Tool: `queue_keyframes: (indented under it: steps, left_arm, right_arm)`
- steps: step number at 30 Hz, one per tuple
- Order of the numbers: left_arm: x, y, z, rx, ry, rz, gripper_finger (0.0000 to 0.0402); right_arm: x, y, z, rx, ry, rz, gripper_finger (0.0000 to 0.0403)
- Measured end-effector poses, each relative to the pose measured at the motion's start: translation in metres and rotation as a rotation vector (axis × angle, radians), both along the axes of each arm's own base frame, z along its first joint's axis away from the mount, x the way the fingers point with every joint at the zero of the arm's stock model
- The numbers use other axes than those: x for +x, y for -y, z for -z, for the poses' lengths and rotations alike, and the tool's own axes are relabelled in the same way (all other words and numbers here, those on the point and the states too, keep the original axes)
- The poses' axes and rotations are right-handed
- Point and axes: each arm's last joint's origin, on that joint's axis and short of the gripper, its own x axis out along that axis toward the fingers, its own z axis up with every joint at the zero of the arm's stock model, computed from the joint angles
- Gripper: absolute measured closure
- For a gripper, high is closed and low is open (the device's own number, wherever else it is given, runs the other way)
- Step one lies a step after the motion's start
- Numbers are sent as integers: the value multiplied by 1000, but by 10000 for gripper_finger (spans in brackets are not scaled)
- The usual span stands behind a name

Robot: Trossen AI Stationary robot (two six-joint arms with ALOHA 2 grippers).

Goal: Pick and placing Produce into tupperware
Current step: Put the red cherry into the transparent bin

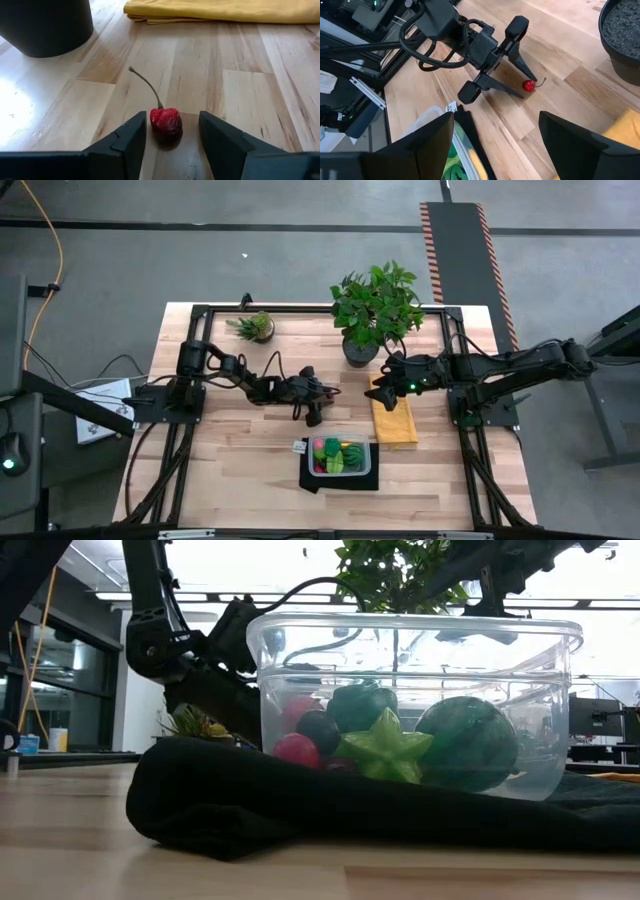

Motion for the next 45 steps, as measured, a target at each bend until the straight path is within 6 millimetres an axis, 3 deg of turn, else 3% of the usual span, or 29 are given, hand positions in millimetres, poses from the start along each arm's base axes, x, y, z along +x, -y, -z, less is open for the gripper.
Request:
queue_keyframes:
  steps: [17,36,45]
  left_arm:
    - [0,0,0,-1,5,1,364]
    - [3,0,-5,-23,65,12,366]
    - [4,0,-35,22,142,29,366]
  right_arm:
    - [0,0,0,-16,-2,-11,121]
    - [-1,0,1,-19,-11,-13,121]
    - [-1,0,1,-19,-11,-13,121]
